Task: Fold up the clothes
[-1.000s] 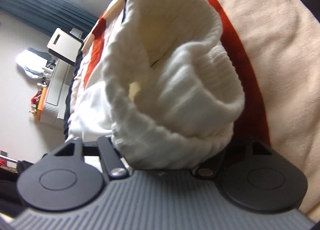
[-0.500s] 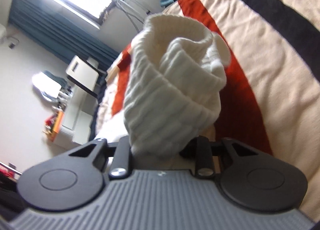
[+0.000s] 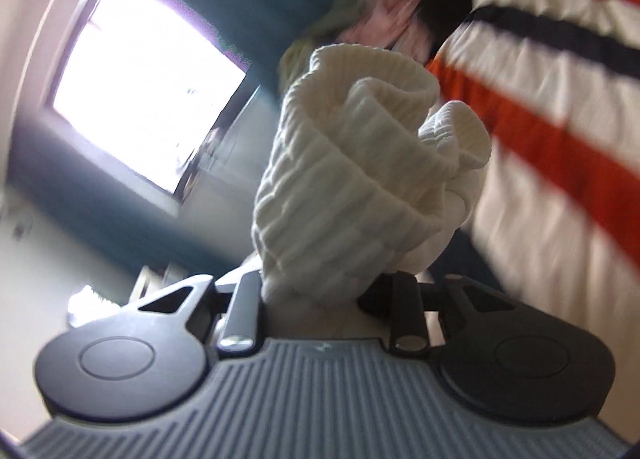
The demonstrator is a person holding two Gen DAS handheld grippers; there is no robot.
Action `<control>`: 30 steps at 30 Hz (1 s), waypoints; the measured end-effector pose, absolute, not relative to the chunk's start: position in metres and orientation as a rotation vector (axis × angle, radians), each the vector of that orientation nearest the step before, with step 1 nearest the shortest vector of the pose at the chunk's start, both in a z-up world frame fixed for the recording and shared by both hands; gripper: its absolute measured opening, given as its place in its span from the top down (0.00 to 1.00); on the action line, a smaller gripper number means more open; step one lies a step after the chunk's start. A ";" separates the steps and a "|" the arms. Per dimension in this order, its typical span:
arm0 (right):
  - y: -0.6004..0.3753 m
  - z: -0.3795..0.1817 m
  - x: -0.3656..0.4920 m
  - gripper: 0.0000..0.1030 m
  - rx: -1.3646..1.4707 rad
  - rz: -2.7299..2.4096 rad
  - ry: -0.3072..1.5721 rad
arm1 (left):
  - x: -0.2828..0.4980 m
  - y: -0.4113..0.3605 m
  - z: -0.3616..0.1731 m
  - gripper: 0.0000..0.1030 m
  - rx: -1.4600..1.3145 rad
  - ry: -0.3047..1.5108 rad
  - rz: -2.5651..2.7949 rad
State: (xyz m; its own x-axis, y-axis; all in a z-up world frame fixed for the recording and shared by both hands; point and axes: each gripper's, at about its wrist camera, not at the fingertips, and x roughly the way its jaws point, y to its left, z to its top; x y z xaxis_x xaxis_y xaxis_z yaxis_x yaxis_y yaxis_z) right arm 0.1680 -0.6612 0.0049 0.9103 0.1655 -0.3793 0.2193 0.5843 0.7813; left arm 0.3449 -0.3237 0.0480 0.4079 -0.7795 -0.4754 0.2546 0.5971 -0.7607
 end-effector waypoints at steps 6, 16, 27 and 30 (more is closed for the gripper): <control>-0.742 0.009 0.226 0.71 0.898 -0.224 0.382 | 0.440 -0.451 0.022 0.58 -0.612 0.920 -0.770; -0.776 -0.157 0.218 0.70 1.027 -0.362 0.325 | 0.448 -0.500 -0.122 0.51 -0.399 0.903 -0.815; -0.751 -0.156 0.157 0.54 1.129 -0.443 0.353 | 0.385 -0.478 -0.087 0.32 -0.112 0.819 -0.782; -0.744 -0.134 0.144 0.55 1.137 -0.485 0.388 | 0.365 -0.462 -0.047 0.32 -0.096 0.786 -0.790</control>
